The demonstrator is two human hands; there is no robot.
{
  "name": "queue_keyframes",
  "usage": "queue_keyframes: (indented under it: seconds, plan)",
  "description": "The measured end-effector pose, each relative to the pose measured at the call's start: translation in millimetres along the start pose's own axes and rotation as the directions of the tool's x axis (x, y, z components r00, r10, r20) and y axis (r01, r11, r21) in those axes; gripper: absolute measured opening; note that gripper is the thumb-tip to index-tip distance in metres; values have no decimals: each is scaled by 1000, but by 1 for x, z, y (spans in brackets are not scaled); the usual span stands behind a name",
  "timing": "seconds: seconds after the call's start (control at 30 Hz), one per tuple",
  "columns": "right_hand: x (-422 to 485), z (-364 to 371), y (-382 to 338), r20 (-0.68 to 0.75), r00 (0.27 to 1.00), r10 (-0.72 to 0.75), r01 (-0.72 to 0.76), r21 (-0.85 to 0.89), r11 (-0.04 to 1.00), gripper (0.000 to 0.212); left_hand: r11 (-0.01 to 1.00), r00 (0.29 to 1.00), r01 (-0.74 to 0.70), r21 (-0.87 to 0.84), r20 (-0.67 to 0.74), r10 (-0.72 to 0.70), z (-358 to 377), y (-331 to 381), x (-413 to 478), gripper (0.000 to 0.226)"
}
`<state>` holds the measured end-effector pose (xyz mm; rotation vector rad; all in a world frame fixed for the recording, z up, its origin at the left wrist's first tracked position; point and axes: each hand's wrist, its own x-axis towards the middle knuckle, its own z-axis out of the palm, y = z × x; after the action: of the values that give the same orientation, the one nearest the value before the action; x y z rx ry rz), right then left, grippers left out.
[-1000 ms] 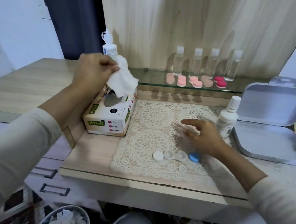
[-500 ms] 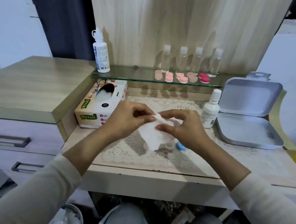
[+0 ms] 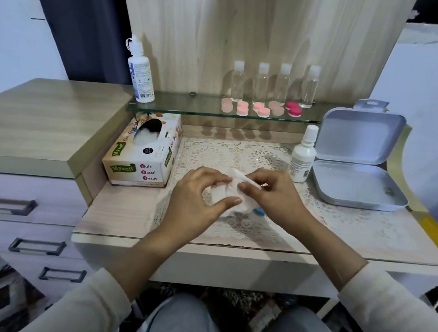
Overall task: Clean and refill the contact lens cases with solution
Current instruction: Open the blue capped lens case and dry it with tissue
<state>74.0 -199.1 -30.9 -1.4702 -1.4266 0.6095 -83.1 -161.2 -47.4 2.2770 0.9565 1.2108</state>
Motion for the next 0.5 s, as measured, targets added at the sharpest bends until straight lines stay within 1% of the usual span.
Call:
queue_keyframes:
  seconds: [0.1,0.17,0.2,0.27,0.33,0.37,0.43,0.5]
  plan:
    - [-4,1,0,106,994,8,-14,58,998,14,997,997,74,-12,-7,-74,3,-3,-3,41]
    - [-6,1,1,137,991,-1,-9,76,997,18,994,994,103,-46,-19,-104,3,-3,-4,33]
    - [-7,1,2,132,991,3,-15,89,996,19,992,994,110,-68,-21,-111,2,-2,-4,26]
    - [-8,2,4,73,997,27,-36,116,993,18,986,992,126,-110,-11,-128,1,-2,-4,16]
    - [-7,1,6,6,999,45,-45,119,992,18,978,988,155,-141,13,-155,-1,-2,-3,13]
    - [-7,0,6,-9,999,42,-41,101,994,22,974,986,168,-152,32,-165,-2,-3,-2,13]
    - [-7,-3,7,0,1000,27,-27,59,998,31,974,985,169,-154,74,-159,-3,-6,-1,15]
    - [-9,-5,6,28,999,16,-17,46,999,28,982,987,133,-134,103,-119,-5,-8,1,16]
